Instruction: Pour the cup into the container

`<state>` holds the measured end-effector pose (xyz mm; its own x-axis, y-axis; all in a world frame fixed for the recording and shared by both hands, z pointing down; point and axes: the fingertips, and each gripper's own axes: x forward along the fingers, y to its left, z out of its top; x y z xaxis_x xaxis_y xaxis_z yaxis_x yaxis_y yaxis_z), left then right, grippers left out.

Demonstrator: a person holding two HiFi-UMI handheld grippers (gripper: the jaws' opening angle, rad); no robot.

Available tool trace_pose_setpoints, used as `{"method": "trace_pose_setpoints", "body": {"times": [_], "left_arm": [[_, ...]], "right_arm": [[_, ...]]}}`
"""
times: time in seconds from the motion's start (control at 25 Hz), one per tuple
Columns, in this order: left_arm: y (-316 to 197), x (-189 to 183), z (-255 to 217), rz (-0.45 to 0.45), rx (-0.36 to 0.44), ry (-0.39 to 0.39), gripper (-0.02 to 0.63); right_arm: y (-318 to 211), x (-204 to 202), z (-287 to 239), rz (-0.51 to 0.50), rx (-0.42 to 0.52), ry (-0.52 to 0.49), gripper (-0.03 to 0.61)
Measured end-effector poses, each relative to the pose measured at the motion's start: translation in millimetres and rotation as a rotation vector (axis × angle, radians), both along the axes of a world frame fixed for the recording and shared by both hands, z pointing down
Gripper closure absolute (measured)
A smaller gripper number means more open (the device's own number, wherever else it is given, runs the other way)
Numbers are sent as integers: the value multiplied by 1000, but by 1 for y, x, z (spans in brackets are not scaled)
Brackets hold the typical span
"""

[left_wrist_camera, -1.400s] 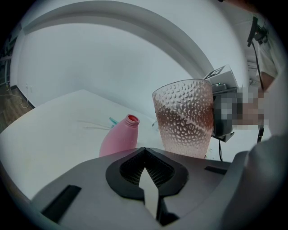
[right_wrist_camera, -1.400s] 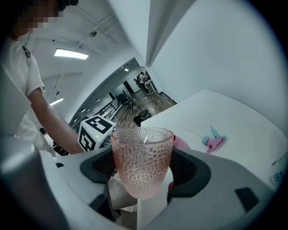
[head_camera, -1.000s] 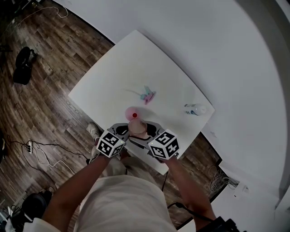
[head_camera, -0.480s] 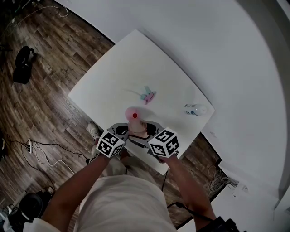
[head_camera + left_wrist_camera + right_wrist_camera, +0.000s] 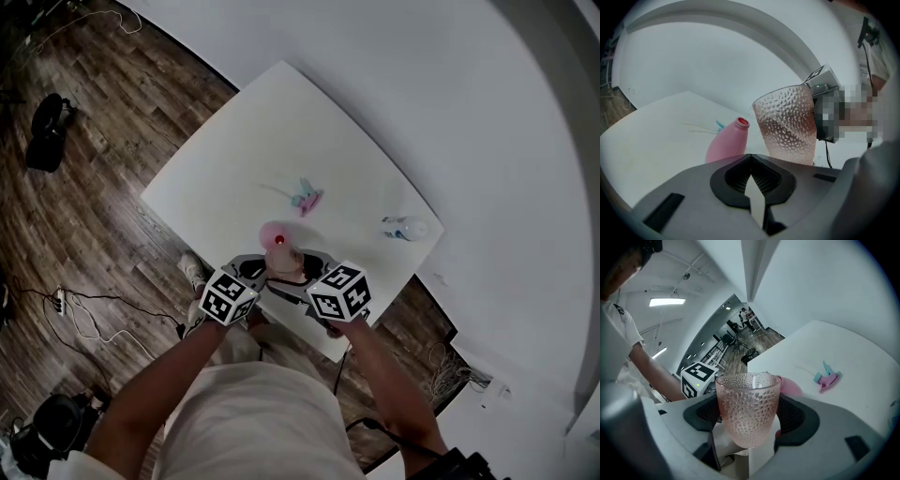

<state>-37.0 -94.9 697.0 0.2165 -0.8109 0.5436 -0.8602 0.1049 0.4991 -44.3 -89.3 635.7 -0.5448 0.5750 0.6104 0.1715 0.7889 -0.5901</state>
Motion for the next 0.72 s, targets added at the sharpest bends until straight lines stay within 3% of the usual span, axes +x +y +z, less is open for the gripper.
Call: {"method": "trace_pose_setpoints", "body": {"times": [0.72], "left_arm": [[1,5,1,0,2,9,603]], "right_arm": [[1,3,2,-11,-4,32,218]]}}
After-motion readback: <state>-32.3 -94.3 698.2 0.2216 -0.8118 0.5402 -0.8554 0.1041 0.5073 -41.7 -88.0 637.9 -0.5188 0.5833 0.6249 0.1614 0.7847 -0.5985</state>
